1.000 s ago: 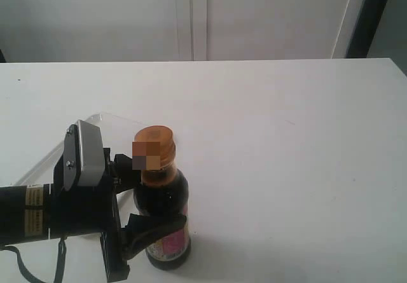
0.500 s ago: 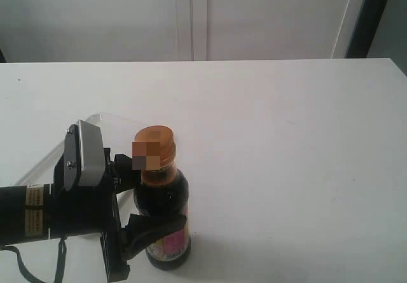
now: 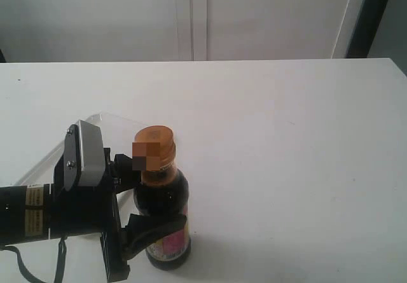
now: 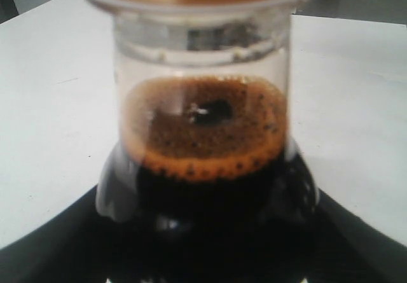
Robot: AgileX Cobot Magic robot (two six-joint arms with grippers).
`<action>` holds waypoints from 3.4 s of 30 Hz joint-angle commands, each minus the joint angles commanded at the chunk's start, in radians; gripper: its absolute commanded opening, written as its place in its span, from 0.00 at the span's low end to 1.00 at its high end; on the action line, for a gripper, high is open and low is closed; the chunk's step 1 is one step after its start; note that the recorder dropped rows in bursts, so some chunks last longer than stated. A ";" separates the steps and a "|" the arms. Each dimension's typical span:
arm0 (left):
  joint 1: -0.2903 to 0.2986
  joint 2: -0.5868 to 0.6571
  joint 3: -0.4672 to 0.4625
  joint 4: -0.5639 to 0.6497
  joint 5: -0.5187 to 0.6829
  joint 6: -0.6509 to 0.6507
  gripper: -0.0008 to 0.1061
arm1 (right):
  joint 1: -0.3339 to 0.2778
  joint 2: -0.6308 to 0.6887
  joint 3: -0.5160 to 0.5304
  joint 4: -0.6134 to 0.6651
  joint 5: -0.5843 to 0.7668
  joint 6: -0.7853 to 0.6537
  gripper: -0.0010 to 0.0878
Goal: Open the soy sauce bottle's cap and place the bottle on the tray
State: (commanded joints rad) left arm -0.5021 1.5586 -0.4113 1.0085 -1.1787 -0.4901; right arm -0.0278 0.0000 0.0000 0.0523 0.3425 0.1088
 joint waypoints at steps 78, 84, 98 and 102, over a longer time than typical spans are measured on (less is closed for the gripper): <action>0.000 0.000 0.000 0.000 -0.002 0.000 0.01 | 0.000 0.469 -0.505 -0.052 0.147 -0.109 0.01; 0.000 0.000 0.000 0.000 -0.002 0.000 0.01 | 0.000 0.683 -0.636 -0.052 0.275 -0.109 0.01; 0.000 0.000 0.000 0.000 -0.002 0.000 0.01 | 0.000 1.027 -0.737 -0.052 0.344 -0.118 0.01; 0.000 0.000 0.000 0.000 -0.002 0.000 0.01 | 0.000 1.099 -0.770 -0.006 0.350 -0.150 0.01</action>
State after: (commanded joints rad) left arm -0.5021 1.5586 -0.4113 1.0085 -1.1805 -0.4901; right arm -0.0278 1.0990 -0.7700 0.0459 0.6925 -0.0416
